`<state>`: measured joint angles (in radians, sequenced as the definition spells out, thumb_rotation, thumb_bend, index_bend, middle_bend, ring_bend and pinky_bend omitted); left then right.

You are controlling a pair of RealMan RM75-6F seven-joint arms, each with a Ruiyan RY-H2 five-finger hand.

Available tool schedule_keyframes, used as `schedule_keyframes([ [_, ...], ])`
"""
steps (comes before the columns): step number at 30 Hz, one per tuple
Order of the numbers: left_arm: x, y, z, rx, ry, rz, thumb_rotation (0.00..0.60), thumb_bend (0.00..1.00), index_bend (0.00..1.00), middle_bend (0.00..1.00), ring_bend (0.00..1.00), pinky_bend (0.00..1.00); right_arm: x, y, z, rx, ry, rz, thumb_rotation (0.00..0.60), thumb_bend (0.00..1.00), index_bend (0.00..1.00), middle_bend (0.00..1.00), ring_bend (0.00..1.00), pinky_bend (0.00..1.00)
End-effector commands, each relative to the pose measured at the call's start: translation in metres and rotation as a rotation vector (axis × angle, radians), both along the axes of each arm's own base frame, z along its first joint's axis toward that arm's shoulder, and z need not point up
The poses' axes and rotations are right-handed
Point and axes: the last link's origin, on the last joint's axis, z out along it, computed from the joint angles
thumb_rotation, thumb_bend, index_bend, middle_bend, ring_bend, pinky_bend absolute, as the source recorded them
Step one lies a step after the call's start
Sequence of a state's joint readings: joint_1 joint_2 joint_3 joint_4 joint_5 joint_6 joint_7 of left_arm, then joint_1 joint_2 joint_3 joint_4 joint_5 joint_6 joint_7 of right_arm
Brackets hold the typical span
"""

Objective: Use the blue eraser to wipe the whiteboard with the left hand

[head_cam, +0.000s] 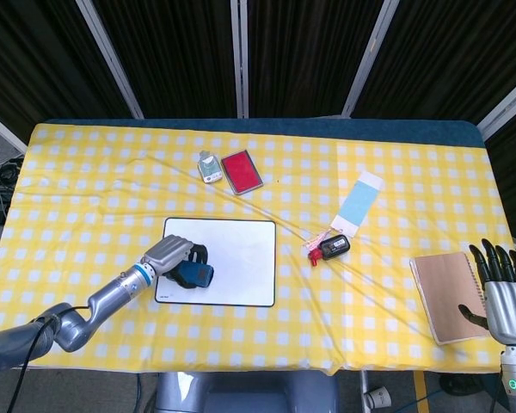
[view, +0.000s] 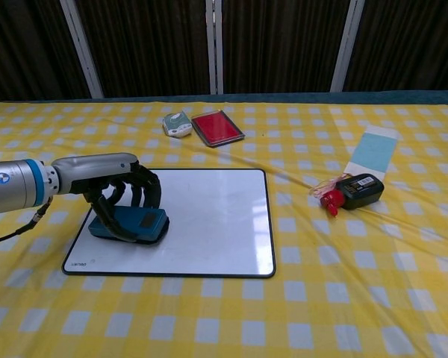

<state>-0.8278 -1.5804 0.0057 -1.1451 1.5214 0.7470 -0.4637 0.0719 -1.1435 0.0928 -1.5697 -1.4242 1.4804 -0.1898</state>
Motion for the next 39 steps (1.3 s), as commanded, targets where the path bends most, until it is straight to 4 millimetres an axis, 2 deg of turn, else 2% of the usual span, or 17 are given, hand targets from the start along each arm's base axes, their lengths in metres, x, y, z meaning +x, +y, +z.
schedule_keyframes([
  [1,-0.006,0.009,0.002,0.023,0.011,0.031,0.600,0.31,0.66,0.48,0.45,0.63,0.000,0.000,0.000,-0.001,0.000,0.000,0.600,0.00,0.03,0.00,0.00,0.00],
  [6,-0.023,0.022,0.008,0.072,0.021,0.096,0.600,0.31,0.66,0.48,0.45,0.63,0.000,0.000,0.000,0.001,0.001,-0.001,0.600,0.00,0.03,0.00,0.00,0.00],
  [10,-0.025,0.023,0.009,0.074,0.016,0.093,0.600,0.31,0.66,0.48,0.45,0.63,0.000,-0.001,-0.001,0.003,0.003,-0.001,0.600,0.00,0.03,0.00,0.00,0.00],
  [26,0.008,-0.012,-0.005,-0.052,-0.029,-0.039,0.600,0.32,0.66,0.48,0.45,0.63,-0.001,-0.001,-0.001,0.000,0.005,-0.003,0.600,0.00,0.03,0.00,0.00,0.00],
  [33,-0.002,0.000,-0.003,-0.015,-0.014,0.017,0.600,0.32,0.66,0.48,0.45,0.63,-0.001,0.000,0.001,-0.004,0.002,-0.003,0.600,0.00,0.03,0.00,0.00,0.00],
  [39,-0.023,0.020,0.004,0.040,0.012,0.100,0.600,0.32,0.67,0.49,0.45,0.63,-0.001,0.000,0.000,-0.001,0.006,-0.003,0.600,0.00,0.03,0.00,0.00,0.00],
])
